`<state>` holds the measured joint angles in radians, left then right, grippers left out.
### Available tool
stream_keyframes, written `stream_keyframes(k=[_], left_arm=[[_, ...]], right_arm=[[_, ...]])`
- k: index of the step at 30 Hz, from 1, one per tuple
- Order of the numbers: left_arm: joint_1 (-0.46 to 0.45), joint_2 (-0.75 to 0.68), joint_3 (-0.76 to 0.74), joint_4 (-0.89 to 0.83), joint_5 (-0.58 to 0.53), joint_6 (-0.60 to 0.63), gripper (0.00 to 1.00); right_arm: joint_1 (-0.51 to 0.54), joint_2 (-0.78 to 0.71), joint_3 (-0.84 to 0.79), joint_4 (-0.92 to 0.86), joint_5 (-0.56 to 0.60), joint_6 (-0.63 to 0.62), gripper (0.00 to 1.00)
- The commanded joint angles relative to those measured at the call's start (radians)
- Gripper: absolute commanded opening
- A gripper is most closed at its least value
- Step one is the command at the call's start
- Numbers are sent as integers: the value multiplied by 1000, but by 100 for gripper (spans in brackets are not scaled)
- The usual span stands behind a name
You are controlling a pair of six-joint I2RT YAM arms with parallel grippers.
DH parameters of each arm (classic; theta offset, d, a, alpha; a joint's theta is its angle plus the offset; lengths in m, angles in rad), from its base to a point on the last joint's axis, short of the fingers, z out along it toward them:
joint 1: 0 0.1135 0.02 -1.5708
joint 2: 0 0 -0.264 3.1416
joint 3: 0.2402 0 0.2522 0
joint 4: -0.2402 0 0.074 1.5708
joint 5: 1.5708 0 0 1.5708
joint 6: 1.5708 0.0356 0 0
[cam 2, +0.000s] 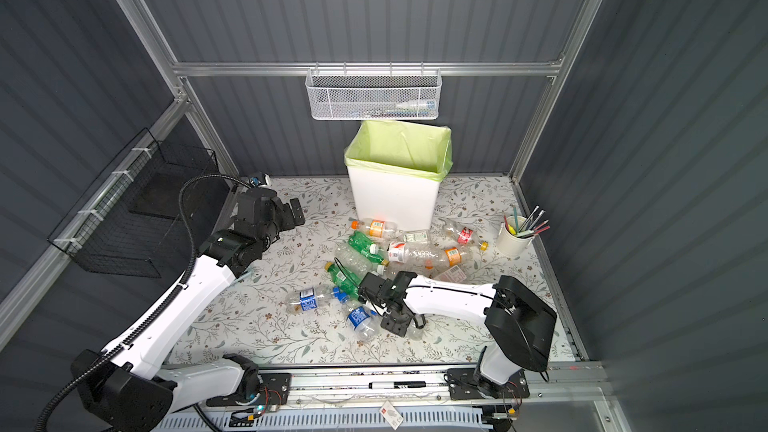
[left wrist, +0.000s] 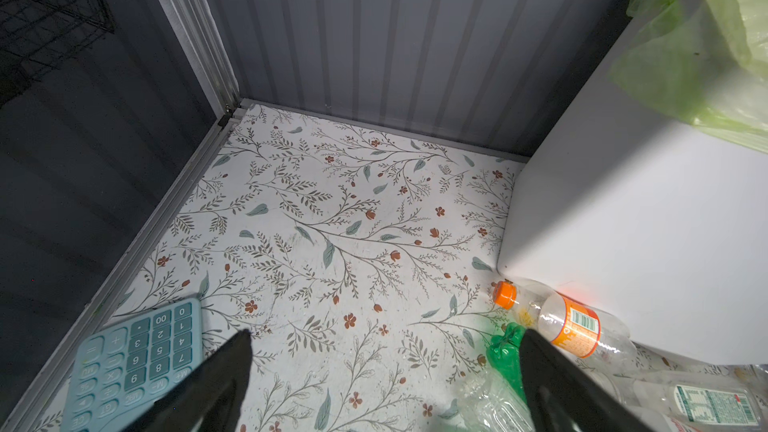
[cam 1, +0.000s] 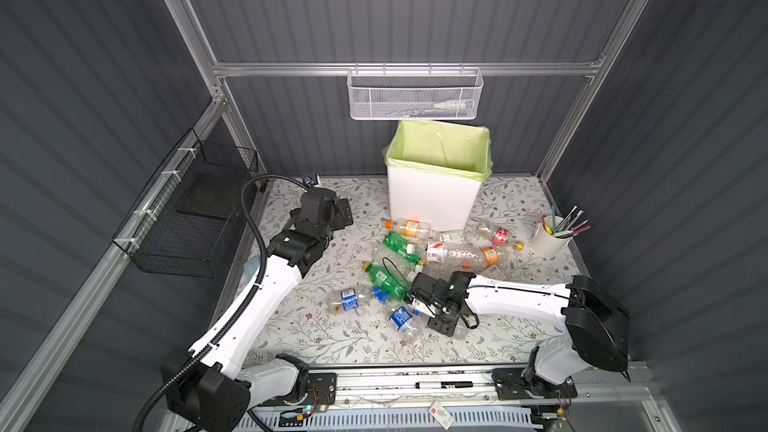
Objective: Throw the plastic bottles in the bin
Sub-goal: 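Lift the blue-capped bottle with the right gripper above the bin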
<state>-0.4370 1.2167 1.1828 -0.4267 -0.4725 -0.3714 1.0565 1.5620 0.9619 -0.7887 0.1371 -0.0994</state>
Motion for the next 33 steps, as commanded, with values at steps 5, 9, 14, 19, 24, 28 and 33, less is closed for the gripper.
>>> stream_keyframes(k=[5, 9, 14, 19, 24, 28, 33], left_arm=[[7, -17, -15, -14, -12, -16, 100], [7, -19, -17, -15, -14, -16, 100], [9, -25, -27, -9, -20, -15, 100], [8, -23, -40, -12, -10, -20, 100], [8, -31, -62, -8, -3, -23, 100], [7, -44, -85, -4, -2, -25, 100], [9, -44, -113, 7, 14, -40, 100]], right_arm=[[2, -82, 13, -24, -5, 25, 49], [1, -171, 40, -46, 19, 45, 49], [-28, -367, 137, -45, 153, 55, 50], [-112, -538, 284, 40, 358, -43, 50], [-184, -661, 369, 430, 463, -309, 51], [-291, -678, 387, 757, 335, -382, 53], [-478, -509, 510, 859, 144, -266, 53]])
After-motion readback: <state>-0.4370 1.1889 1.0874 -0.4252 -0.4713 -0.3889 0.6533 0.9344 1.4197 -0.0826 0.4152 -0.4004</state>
